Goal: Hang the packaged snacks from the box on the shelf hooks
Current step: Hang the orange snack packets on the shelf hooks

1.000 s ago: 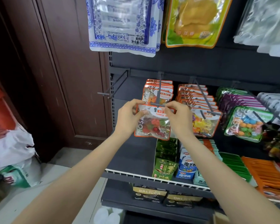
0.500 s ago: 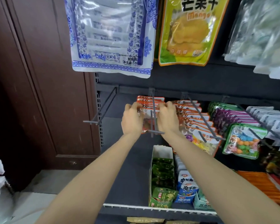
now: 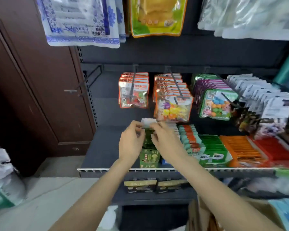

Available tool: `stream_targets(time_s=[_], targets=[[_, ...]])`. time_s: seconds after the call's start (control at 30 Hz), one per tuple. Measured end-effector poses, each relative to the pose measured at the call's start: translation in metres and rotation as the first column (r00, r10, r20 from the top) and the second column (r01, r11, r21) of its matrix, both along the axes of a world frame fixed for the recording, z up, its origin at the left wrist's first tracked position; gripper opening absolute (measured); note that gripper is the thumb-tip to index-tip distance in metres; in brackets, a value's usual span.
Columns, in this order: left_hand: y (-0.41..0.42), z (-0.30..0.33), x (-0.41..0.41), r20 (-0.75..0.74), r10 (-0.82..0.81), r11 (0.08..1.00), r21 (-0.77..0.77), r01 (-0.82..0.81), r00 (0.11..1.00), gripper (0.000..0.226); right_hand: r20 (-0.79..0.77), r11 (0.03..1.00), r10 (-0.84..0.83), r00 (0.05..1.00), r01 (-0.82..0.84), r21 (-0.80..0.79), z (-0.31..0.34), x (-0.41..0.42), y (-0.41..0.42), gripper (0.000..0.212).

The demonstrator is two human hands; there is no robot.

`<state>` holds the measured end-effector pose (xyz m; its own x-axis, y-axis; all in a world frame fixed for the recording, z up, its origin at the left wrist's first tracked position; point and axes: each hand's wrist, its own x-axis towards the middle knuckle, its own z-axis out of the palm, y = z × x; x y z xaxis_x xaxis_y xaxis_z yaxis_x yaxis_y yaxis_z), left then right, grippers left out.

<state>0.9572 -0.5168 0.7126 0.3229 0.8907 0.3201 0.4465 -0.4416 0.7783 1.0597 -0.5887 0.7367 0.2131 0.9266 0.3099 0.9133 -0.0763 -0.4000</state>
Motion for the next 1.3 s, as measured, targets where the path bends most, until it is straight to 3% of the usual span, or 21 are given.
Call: stream_targets(time_s=[0.23, 0.37, 0.5, 0.57, 0.67, 0.73, 0.93, 1.03, 1.1, 1.17, 1.2, 1.3], targets=[[-0.156, -0.07, 0.041, -0.12, -0.164, 0.972, -0.19, 0.14, 0.979, 0.013, -0.065, 0.946, -0.056, 0.996, 0.032, -0.323, -0.099, 0.058, -0.163, 0.023], [-0.241, -0.116, 0.068, -0.197, -0.326, 0.924, -0.272, 0.268, 0.925, 0.017, -0.067, 0.881, -0.123, 0.99, 0.077, -0.467, -0.151, 0.092, -0.255, 0.019], [-0.296, -0.149, 0.08, -0.393, -0.501, 0.85, -0.391, 0.353, 0.771, 0.025, -0.145, 0.763, -0.156, 0.977, 0.025, -0.646, -0.184, 0.114, -0.314, 0.029], [-0.311, -0.161, 0.077, -0.426, -0.625, 0.762, -0.514, 0.393, 0.655, 0.037, -0.232, 0.681, -0.163, 0.959, -0.061, -0.729, -0.197, 0.12, -0.334, 0.043], [-0.332, -0.171, 0.066, -0.378, -0.806, 0.58, -0.659, 0.478, 0.456, 0.061, -0.291, 0.598, -0.143, 0.946, -0.152, -0.787, -0.211, 0.123, -0.358, 0.055], [-0.343, -0.171, 0.061, -0.306, -0.854, 0.502, -0.697, 0.512, 0.421, 0.065, -0.311, 0.586, -0.145, 0.939, -0.172, -0.792, -0.214, 0.123, -0.367, 0.051], [-0.346, -0.174, 0.059, -0.584, -0.719, 0.676, -0.463, 0.574, 0.377, 0.052, -0.349, 0.621, -0.149, 0.925, -0.188, -0.761, -0.206, 0.127, -0.368, 0.036], [-0.343, -0.166, 0.053, -0.691, -0.589, 0.776, -0.339, 0.533, 0.418, 0.04, -0.403, 0.675, -0.223, 0.888, -0.157, -0.721, -0.202, 0.13, -0.368, 0.042], [-0.337, -0.158, 0.047, -0.761, -0.446, 0.853, -0.201, 0.483, 0.471, 0.034, -0.504, 0.749, -0.323, 0.801, -0.109, -0.653, -0.201, 0.13, -0.368, 0.051], [-0.329, -0.152, 0.041, -0.832, -0.284, 0.897, -0.053, 0.44, 0.477, 0.02, -0.608, 0.824, -0.396, 0.688, -0.027, -0.567, -0.201, 0.13, -0.366, 0.059], [-0.326, -0.15, 0.038, -0.851, -0.23, 0.914, -0.021, 0.406, 0.473, 0.016, -0.615, 0.833, -0.407, 0.676, -0.001, -0.553, -0.202, 0.128, -0.365, 0.058], [-0.321, -0.15, 0.032, -0.835, -0.205, 0.952, -0.049, 0.303, 0.511, 0.016, -0.441, 0.765, -0.296, 0.847, -0.066, -0.641, -0.203, 0.12, -0.364, 0.05]])
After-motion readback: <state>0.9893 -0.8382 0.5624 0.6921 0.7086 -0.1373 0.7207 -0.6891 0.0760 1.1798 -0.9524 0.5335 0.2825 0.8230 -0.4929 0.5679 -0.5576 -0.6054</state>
